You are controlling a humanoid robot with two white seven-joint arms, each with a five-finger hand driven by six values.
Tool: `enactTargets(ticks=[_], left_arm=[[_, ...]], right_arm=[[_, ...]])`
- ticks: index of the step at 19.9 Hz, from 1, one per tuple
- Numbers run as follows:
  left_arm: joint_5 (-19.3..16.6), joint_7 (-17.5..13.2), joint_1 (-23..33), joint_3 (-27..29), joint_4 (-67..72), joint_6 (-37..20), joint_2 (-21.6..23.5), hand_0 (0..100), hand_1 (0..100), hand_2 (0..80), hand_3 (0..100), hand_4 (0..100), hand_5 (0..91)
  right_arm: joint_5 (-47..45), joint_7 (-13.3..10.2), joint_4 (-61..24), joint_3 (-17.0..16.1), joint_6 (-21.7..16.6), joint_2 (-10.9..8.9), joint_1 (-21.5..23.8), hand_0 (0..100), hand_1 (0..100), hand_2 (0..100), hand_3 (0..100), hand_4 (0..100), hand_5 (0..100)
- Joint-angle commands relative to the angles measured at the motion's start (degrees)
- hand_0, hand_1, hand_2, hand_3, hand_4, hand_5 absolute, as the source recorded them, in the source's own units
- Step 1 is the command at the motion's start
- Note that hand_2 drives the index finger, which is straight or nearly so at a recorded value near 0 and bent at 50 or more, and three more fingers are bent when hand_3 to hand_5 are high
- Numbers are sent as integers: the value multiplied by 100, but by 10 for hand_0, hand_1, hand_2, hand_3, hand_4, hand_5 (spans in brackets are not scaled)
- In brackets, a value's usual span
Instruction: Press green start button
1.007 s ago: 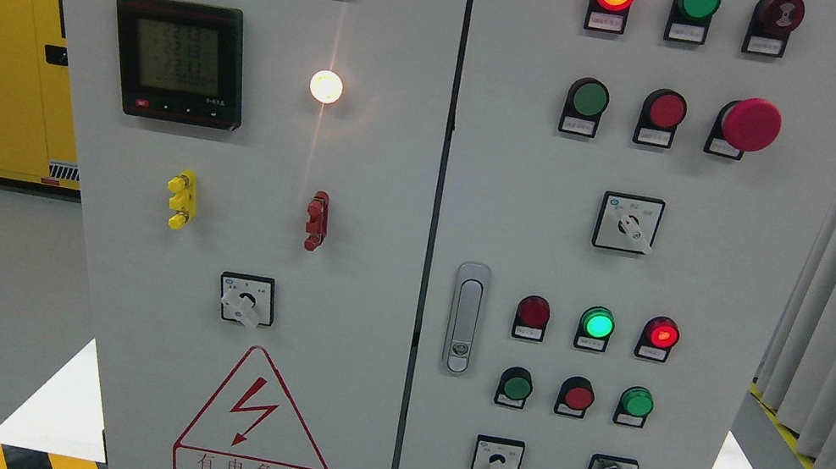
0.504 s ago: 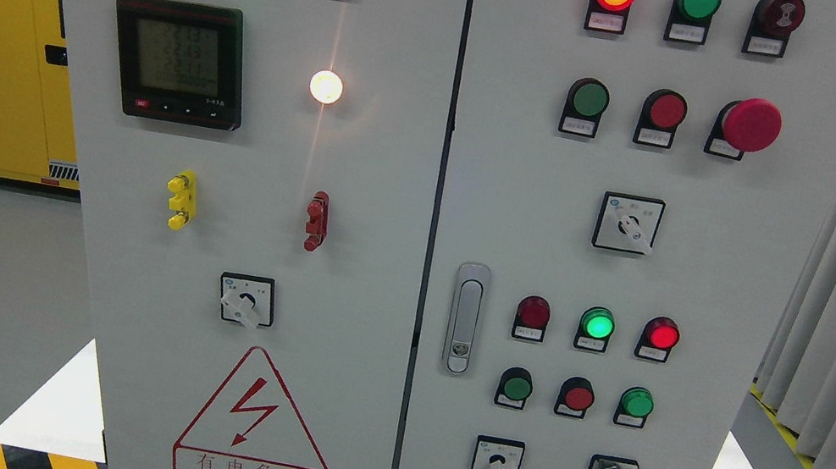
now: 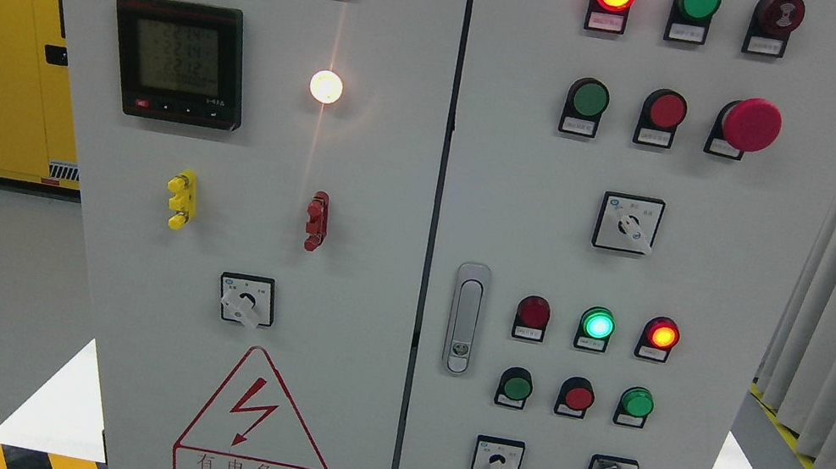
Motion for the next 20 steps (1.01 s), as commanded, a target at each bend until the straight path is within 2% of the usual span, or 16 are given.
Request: enactTargets(ticks=[1, 3, 4, 5, 6, 7, 8, 9, 10, 12, 13, 18, 19, 20], left_arm=[[0, 2, -1, 0, 2, -3, 0, 120, 556, 0, 0, 0, 0], [0, 2, 8, 0, 2, -3, 0, 120, 556, 0, 0, 0, 0], [0, 2, 8, 0, 2, -3, 0, 120, 556, 0, 0, 0, 0], [0, 2, 0, 0, 2, -3, 0, 120, 556, 0, 0, 0, 0], [0, 2, -1, 0, -7, -3, 0, 120, 556, 0, 0, 0, 0], [0, 2, -1, 0, 1, -3, 0, 120, 556, 0, 0, 0, 0], [0, 2, -1, 0, 2, -3, 0, 120, 556, 0, 0, 0, 0], [0, 2, -1, 0, 2, -3, 0, 120, 556, 0, 0, 0, 0], [0, 2, -1, 0, 2, -3, 0, 120, 556, 0, 0, 0, 0], [0, 2, 0, 0, 2, -3, 0, 120, 556, 0, 0, 0, 0], [0, 2, -1, 0, 2, -3, 0, 120, 556, 0, 0, 0, 0], [0, 2, -1, 0, -7, -3, 0, 120, 556, 0, 0, 0, 0], [0, 2, -1, 0, 1, -3, 0, 120, 556, 0, 0, 0, 0], [0, 2, -1, 0, 2, -3, 0, 120, 556, 0, 0, 0, 0]], right_arm=[[40, 15, -2, -14, 2, -27, -17, 352, 605, 0, 156, 244, 225], [179, 15, -2, -93, 20, -35, -44, 329, 643, 0, 183, 276, 240], [337, 15, -2, -137, 20, -35, -70, 321, 670, 0, 232, 313, 260], [530, 15, -2, -190, 20, -44, -79, 328, 708, 0, 330, 407, 319], [706, 15, -2, -216, 20, -44, -96, 344, 721, 0, 373, 454, 350], [856, 15, -2, -260, 20, -44, -157, 349, 744, 0, 467, 562, 414], [1005, 15, -2, -304, 28, -44, -254, 363, 759, 0, 577, 667, 551], [1215, 15, 6, -426, 55, -61, -368, 401, 784, 0, 767, 854, 824], [1418, 15, 15, -515, 64, -70, -447, 456, 812, 0, 868, 939, 929], [1752, 15, 41, -612, 99, -79, -605, 478, 830, 0, 923, 998, 980], [1875, 15, 59, -647, 116, -88, -685, 494, 869, 0, 964, 1000, 1000], [2771, 6, 200, -910, 222, -79, -1177, 490, 920, 8, 1000, 1000, 1000], [2921, -3, 235, -946, 222, -79, -1247, 595, 933, 12, 1000, 1000, 1000], [3036, -11, 270, -955, 222, -79, -1318, 659, 941, 13, 1000, 1000, 1000]])
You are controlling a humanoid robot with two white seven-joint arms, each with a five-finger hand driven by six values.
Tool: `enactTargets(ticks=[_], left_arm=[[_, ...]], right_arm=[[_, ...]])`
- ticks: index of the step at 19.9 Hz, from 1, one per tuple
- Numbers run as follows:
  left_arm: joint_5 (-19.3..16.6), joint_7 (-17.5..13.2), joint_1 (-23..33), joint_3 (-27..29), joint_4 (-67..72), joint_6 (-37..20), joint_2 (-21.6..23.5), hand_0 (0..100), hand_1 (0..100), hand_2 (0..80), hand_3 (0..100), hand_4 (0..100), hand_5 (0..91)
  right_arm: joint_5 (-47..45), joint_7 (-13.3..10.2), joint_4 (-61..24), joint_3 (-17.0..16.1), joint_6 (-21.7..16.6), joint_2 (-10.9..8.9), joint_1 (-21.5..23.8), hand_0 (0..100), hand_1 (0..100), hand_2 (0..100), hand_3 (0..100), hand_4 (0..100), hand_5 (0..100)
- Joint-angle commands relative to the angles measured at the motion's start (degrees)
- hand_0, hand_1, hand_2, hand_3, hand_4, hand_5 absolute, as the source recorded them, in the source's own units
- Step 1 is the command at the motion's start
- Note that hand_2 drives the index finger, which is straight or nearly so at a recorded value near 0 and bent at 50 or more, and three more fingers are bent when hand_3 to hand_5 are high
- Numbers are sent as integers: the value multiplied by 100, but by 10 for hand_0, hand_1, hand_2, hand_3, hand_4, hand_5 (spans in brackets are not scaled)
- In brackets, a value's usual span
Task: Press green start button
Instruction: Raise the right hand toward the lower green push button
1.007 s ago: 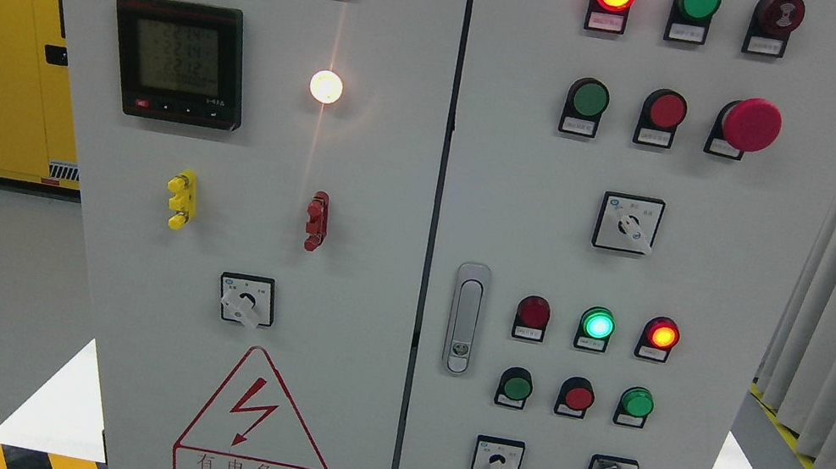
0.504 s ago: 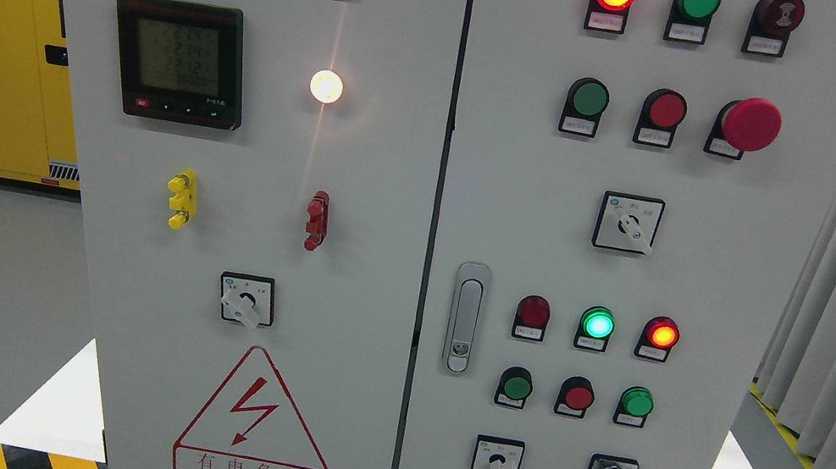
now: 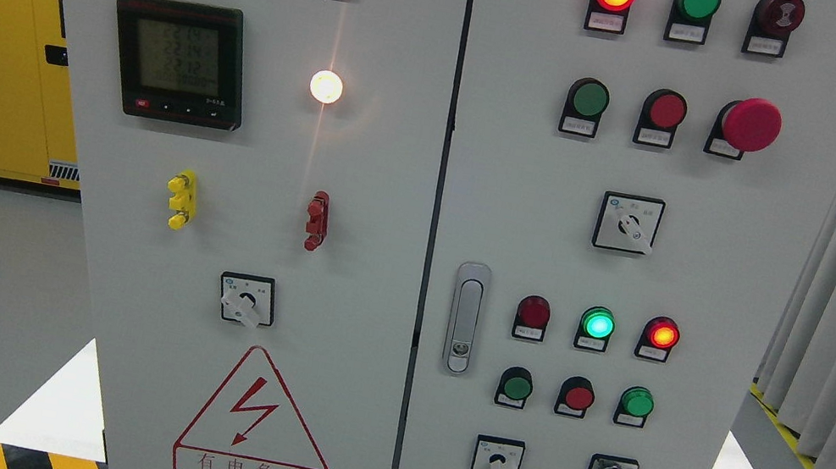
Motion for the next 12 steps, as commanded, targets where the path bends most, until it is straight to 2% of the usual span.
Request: enactTargets(ticks=[1, 6, 12], left_arm=[[0, 2, -2, 0, 2, -3, 0, 120, 556, 0, 0, 0, 0], [0, 2, -2, 0, -7, -3, 0, 120, 556, 0, 0, 0, 0], [0, 2, -2, 0, -7, -3, 0, 120, 556, 0, 0, 0, 0]], right_arm=[[938, -94, 226, -430, 25, -79, -539, 681, 945, 12, 1000, 1000, 1000], [1421, -147, 507, -439, 25, -71, -890, 730, 950, 9, 1000, 1000, 1000], [2178, -147, 604, -430, 7, -88, -1075, 754, 952, 8, 1000, 1000, 1000]])
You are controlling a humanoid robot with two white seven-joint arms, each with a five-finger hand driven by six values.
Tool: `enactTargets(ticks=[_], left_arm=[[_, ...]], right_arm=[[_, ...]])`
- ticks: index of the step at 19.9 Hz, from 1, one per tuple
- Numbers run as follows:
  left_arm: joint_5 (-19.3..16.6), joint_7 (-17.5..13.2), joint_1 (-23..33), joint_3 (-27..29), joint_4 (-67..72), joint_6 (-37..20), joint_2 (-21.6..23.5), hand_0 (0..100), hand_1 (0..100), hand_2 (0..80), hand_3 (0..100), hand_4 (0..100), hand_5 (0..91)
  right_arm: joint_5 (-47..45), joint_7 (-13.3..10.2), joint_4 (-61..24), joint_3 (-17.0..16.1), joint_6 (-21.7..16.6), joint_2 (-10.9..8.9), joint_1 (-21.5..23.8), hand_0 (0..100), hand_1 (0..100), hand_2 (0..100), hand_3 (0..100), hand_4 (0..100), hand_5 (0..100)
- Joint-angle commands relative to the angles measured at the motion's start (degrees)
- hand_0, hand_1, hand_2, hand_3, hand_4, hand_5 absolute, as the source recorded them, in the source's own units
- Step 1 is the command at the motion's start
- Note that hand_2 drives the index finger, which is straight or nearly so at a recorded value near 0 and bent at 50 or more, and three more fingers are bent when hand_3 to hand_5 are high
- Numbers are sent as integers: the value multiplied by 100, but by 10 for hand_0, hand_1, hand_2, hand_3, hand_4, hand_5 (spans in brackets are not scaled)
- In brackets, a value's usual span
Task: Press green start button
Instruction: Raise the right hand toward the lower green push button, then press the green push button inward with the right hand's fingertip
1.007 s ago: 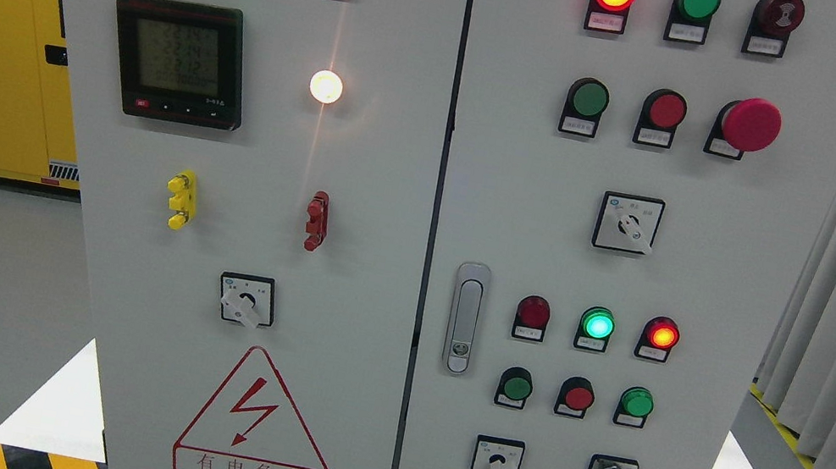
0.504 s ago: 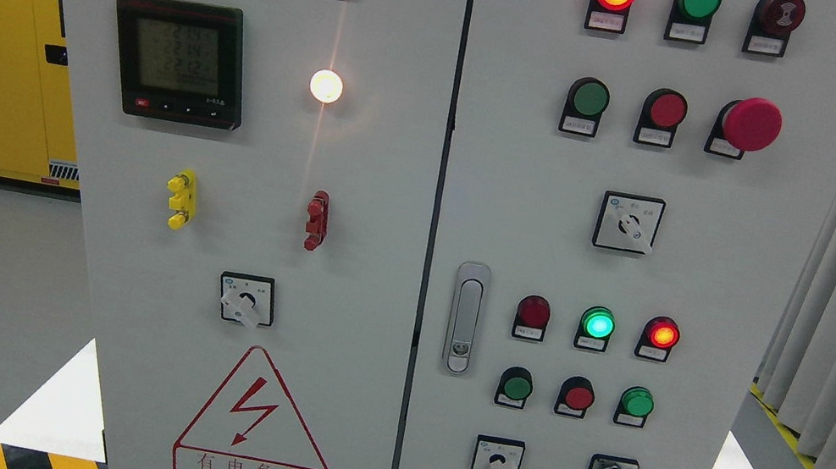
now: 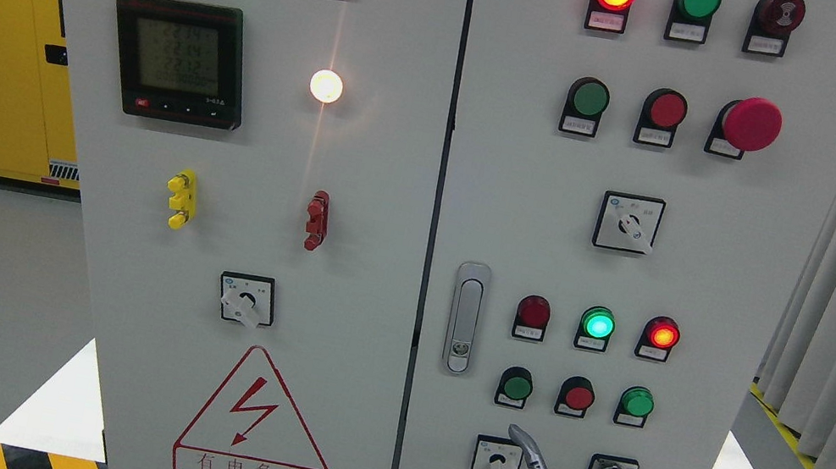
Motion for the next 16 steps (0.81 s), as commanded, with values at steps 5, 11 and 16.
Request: enactTargets(ticks=[5, 11, 16], left_arm=[[0, 2, -1, 0, 2, -3, 0, 120, 556, 0, 0, 0, 0], [0, 2, -1, 0, -7, -3, 0, 120, 556, 0, 0, 0, 0], [0, 2, -1, 0, 2, -3, 0, 120, 556, 0, 0, 0, 0]], right_arm=[[801, 10, 447, -138, -15, -97, -425, 762, 954, 6, 1000, 1000, 1000], [925, -7, 746, -138, -7, -97, -601, 753, 954, 6, 998, 1000, 1000], [934, -7, 799, -147, 11, -97, -645, 751, 955, 6, 994, 1000, 1000]])
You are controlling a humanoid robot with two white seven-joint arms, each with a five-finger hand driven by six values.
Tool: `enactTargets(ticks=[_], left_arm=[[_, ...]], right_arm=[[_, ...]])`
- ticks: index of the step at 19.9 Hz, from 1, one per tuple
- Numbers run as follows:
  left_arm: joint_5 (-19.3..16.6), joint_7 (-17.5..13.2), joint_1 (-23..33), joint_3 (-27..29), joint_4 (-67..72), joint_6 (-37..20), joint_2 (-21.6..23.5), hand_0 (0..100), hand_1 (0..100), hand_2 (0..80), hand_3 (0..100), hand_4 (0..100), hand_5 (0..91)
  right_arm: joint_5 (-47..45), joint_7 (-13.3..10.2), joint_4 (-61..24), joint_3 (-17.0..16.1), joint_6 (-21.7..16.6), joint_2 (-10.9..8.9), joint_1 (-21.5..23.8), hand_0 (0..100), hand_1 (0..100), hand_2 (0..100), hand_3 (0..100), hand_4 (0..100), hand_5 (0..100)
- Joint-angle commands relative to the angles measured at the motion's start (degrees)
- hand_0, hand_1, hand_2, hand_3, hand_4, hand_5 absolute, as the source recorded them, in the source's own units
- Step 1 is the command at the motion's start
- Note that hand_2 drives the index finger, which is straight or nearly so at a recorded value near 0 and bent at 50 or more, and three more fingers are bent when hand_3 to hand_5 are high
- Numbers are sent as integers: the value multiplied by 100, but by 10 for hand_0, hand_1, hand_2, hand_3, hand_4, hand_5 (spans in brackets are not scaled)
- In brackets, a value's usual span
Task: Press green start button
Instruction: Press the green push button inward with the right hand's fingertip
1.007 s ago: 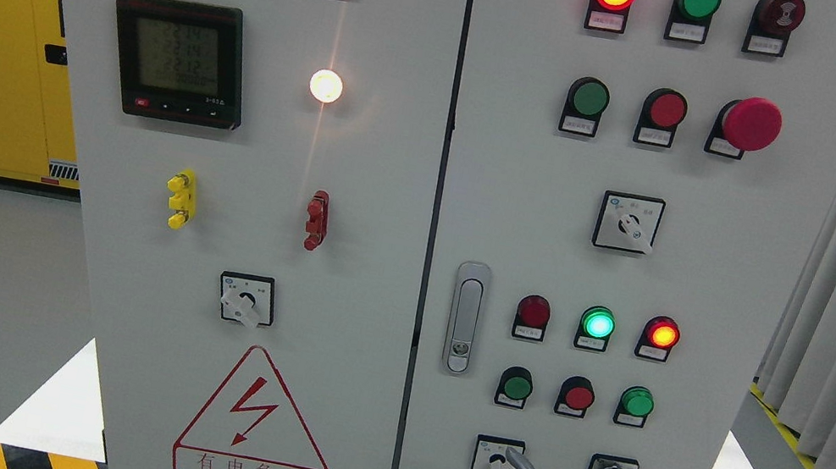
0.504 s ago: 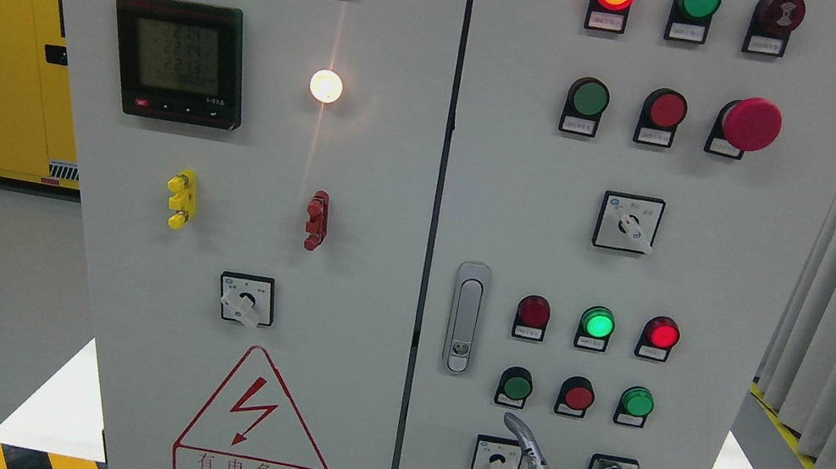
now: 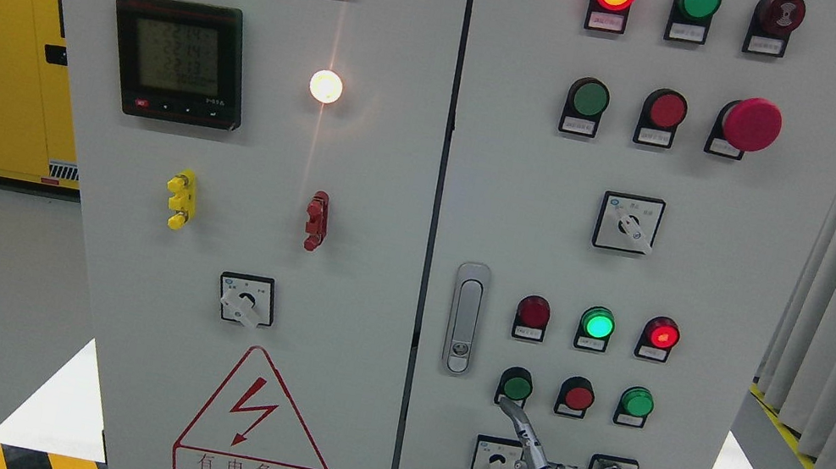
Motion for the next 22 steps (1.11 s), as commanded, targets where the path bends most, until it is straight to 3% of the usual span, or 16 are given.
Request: enactTargets(ticks=[1, 22], left_arm=[[0, 2, -1, 0, 2, -3, 0, 120, 556, 0, 0, 0, 0], [0, 2, -1, 0, 2, -3, 0, 120, 556, 0, 0, 0, 0]], right_arm=[[78, 3, 297, -42, 60, -97, -120, 752, 956, 6, 992, 1000, 1000], [34, 12, 578, -191, 130, -106, -358, 807, 966, 8, 983, 1000, 1000]])
